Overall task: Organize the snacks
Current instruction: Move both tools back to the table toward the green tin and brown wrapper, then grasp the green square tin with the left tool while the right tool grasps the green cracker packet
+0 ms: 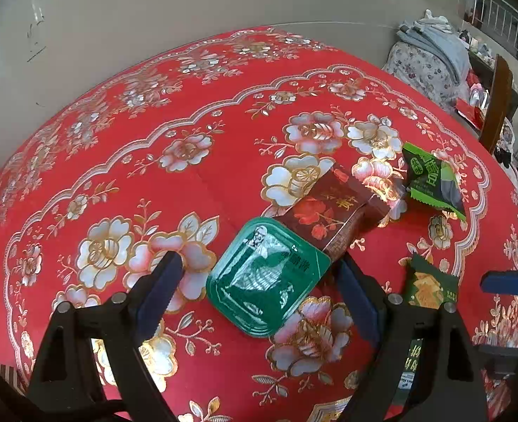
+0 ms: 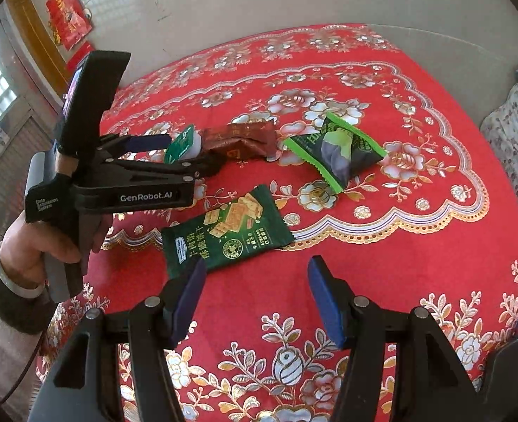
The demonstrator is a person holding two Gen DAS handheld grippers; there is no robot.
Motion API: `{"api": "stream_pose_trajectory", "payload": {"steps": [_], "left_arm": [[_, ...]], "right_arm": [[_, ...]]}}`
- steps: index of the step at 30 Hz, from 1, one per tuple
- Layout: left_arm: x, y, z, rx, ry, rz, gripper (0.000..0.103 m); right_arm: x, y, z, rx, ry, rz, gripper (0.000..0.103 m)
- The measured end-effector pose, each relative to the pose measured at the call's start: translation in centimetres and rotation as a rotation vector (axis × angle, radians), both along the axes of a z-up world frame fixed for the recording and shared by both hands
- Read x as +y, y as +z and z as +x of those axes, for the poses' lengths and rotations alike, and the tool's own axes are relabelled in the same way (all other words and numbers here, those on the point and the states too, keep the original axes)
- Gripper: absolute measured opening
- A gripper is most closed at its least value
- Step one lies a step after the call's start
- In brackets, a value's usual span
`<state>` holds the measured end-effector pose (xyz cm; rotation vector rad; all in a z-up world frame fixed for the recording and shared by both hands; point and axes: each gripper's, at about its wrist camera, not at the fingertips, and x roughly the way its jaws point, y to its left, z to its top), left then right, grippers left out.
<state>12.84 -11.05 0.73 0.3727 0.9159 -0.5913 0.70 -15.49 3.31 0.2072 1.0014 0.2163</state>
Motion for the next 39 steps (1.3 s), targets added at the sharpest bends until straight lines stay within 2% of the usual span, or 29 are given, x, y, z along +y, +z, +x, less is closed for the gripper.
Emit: {"api": "stream_pose_trajectory", "payload": {"steps": [6,9,11,14,19,26,31,39], "left_arm": [[0.1,-0.1,0.2,0.022,0.024,-0.021,0.086],[0.2,0.0,-0.1,0.027,0.035,-0.033,0.075],[0.2,0.1,-0.5,0.023,0.031,-0.030,0.064],[0.2,0.3,-1.2,0.011,0.040,-0.002,0.064],[1.5,0.3,-1.9,0.037,0.093,-0.013,0.064],[4.0,0.4,-4.5,0.039,0.192,0.004,0.064],[6.7,0.3,-6.4,0.046,0.256,-0.025,0.064],[9.6,0.2,-8.8,0.010,0.326,-0.033,0.064]], "right_arm": [[-0.1,-0.2,0.2,0.004,-0.005,-0.004,0.060],[-0.2,-0.3,0.2,0.007,-0.005,0.002,0.060],[-0.1,-0.3,0.1,0.008,-0.005,0.005,0.060],[0.1,-0.1,0.0,0.002,0.003,0.008,0.060],[0.7,-0.1,0.0,0.009,0.026,0.011,0.061],[2.3,-0.5,2.1,0.038,0.070,-0.061,0.063],[2.8,0.0,4.9,0.014,0.044,-0.097,0.063],[4.3,-0.3,2.6,0.032,-0.030,-0.088,0.064]]}}
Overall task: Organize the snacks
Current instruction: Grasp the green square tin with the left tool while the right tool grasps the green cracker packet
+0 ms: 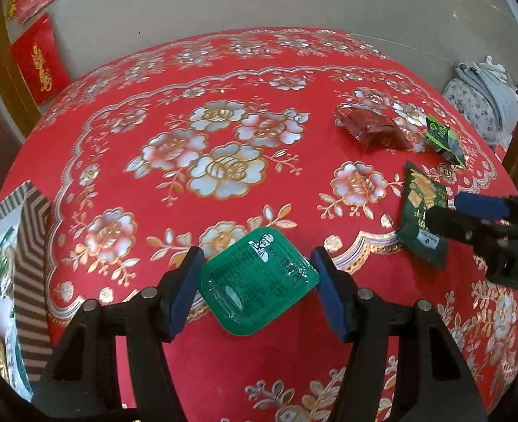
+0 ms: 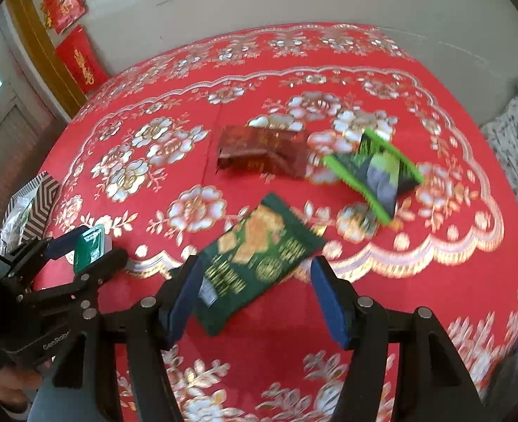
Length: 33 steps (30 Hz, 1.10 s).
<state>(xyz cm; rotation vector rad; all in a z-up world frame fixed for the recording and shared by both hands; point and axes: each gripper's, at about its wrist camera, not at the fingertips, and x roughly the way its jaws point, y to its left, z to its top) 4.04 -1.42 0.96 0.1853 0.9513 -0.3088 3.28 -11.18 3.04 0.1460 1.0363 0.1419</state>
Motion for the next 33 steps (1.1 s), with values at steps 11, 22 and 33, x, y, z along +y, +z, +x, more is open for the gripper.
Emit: {"api": "stream_pose_trajectory", "payload": {"steps": [11,22,33], "left_arm": [[1.6,0.1,-1.4,-0.008,0.022,-0.024,0.064],[2.3,0.1,-3.1,-0.036,0.067,-0.056,0.064],[2.5,1.7,-6.0,-0.118,0.118,-0.031,0.064]], "right_arm": [[4.3,-0.7,2.0,-0.046,0.042,-0.180,0.055],[2.3,0.9,-3.1,-0.122,0.086,-0.105,0.044],[3.1,3.0,-6.8,-0.214,0.093,-0.105,0.045]]}}
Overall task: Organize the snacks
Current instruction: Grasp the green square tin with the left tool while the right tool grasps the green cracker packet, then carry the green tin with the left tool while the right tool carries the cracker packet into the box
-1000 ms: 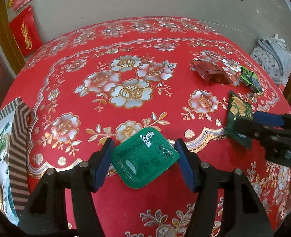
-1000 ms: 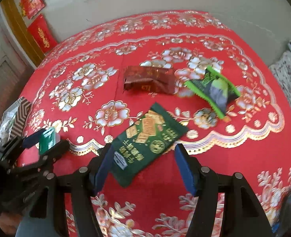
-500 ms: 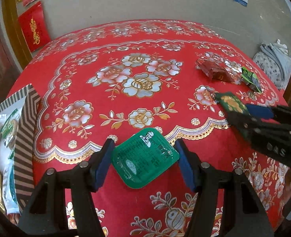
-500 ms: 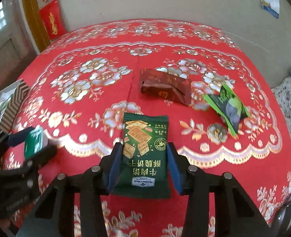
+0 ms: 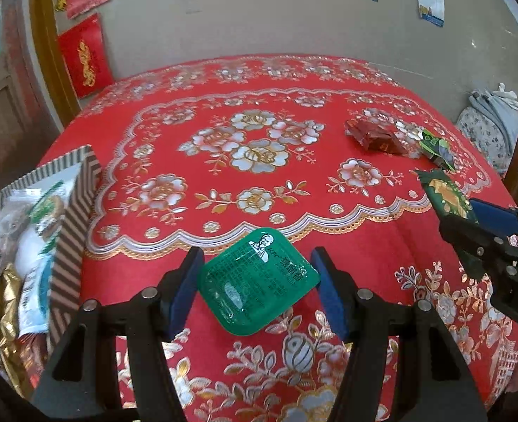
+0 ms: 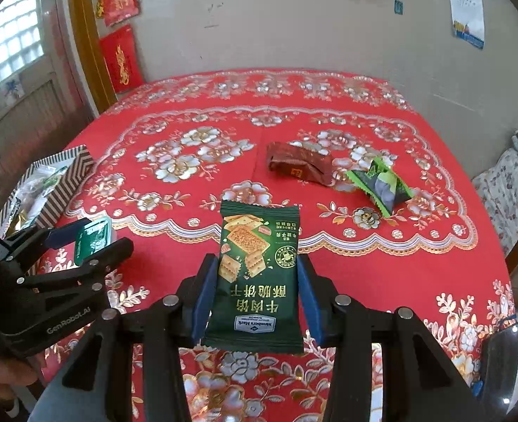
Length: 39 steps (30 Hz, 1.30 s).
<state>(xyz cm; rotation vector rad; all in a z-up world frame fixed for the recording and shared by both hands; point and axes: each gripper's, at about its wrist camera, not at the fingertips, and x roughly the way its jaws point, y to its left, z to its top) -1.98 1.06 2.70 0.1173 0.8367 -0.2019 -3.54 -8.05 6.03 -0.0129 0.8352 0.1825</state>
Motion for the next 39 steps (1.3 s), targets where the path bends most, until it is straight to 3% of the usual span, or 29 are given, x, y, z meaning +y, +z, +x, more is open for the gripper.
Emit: {"api": "stream_pose_trajectory", "payload": {"steps": [12,39], "left_arm": [[1.4,1.8,-2.6,-0.052,0.029,0.002,0.064],[11.5,4.0,-5.3,-0.103,0.208,-0.021,0.064]], "right_arm": [[1.7,0.3,-1.3,-0.006,0.031,0.013,0.045],[14.3,2.3,-2.0,-0.041,0.267,-0.029,0.045]]}}
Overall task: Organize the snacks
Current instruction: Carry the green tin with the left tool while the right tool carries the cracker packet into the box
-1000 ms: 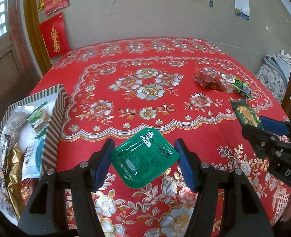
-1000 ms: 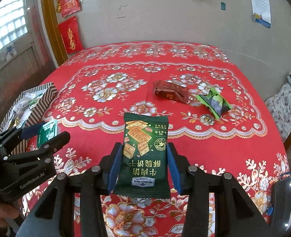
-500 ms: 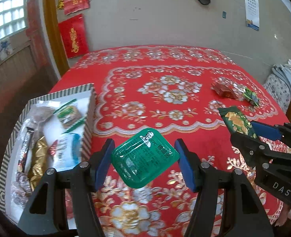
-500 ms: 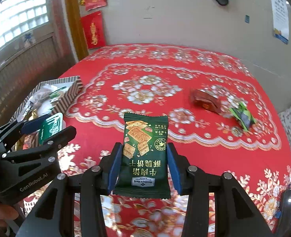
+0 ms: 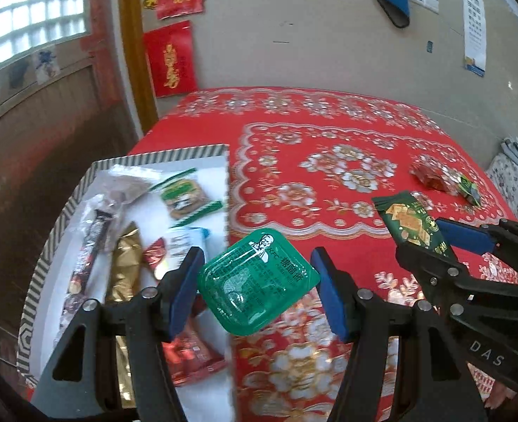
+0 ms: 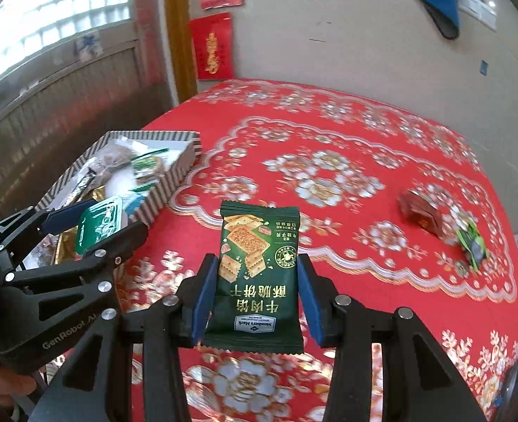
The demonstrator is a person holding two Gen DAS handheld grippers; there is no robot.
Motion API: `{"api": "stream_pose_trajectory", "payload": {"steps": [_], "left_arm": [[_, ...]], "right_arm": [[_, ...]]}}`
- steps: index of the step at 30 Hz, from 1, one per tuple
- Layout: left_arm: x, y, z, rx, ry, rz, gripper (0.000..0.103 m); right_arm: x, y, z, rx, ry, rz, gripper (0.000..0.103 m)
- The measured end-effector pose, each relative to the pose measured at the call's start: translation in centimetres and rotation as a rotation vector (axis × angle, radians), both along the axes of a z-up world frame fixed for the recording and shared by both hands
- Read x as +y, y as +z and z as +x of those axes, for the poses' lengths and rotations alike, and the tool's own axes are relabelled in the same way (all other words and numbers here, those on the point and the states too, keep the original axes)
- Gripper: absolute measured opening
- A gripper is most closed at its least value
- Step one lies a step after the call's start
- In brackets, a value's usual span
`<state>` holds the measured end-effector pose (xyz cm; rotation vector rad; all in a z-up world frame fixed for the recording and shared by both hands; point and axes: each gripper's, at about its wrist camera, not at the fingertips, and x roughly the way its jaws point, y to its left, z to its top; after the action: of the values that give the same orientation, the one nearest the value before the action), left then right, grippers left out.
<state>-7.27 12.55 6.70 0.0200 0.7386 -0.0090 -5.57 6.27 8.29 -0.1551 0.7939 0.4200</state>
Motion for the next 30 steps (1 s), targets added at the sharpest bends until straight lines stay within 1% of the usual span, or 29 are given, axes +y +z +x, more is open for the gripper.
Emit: {"api": "stream_pose_trajectory", "payload": {"steps": [10,20,26,30], "left_arm": [[5.4,-0.1,-0.9,0.003,0.105,-0.012,0.064],[10.3,-0.7,-1.5,0.013,0.197,-0.028,0.064],[12.9,-1.1,-1.7,0.021,0.253,-0.028,0.064],[14.2,-1.6,-1.7,0.029,0.286,-0.005,0.064]], "right_arm": [[6.2,0.6,-0.1,-0.012,0.118,-0.026,0.045],[11.0,0.4,0.0,-0.003,0.204,-0.057,0.045],[13.6,-0.1,0.2,0.007,0.244,-0.077,0.045],[14.8,-0.5,0.5,0.020,0.264,-0.086,0.045]]}}
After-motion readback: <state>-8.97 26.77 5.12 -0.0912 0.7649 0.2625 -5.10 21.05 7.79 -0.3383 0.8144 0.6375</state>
